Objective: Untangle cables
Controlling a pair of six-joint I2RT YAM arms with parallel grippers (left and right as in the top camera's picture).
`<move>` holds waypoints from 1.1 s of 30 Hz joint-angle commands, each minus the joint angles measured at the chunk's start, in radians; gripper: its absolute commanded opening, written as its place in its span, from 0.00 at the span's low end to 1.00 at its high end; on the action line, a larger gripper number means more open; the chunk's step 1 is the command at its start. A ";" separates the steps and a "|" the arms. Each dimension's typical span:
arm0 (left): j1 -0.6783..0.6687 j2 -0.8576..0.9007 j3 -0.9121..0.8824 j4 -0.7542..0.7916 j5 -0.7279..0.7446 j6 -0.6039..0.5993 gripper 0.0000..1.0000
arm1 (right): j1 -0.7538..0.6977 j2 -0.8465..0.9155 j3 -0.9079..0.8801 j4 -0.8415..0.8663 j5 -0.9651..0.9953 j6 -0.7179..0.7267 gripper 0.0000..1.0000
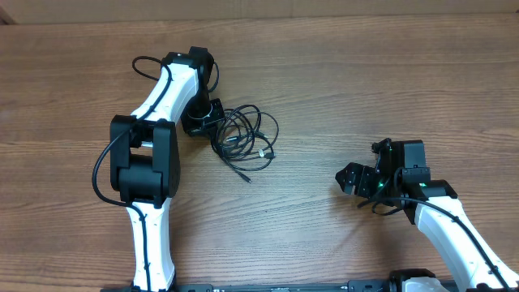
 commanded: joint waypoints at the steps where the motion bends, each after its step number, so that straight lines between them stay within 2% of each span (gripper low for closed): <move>1: -0.006 -0.026 0.049 -0.029 0.005 0.024 0.04 | -0.002 0.002 0.019 0.009 -0.039 -0.006 0.93; 4: -0.016 -0.079 0.068 -0.038 0.014 0.044 0.04 | -0.002 0.002 0.019 0.043 -0.169 -0.045 0.94; 8: -0.051 -0.193 0.069 -0.021 0.125 0.140 0.04 | -0.002 0.002 0.019 0.143 -0.356 -0.056 0.94; 10: -0.070 -0.232 0.069 -0.016 0.160 0.174 0.04 | -0.002 0.002 0.019 0.171 -0.387 -0.055 0.93; 17: -0.172 -0.341 0.069 -0.022 0.257 0.333 0.04 | -0.002 0.002 0.020 0.203 -0.431 -0.052 0.93; 21: -0.227 -0.375 0.069 -0.021 0.284 0.377 0.04 | -0.002 0.002 0.020 0.224 -0.492 -0.052 1.00; 33: -0.268 -0.427 0.099 -0.020 0.549 0.576 0.04 | -0.002 0.002 0.020 0.268 -0.532 -0.044 0.96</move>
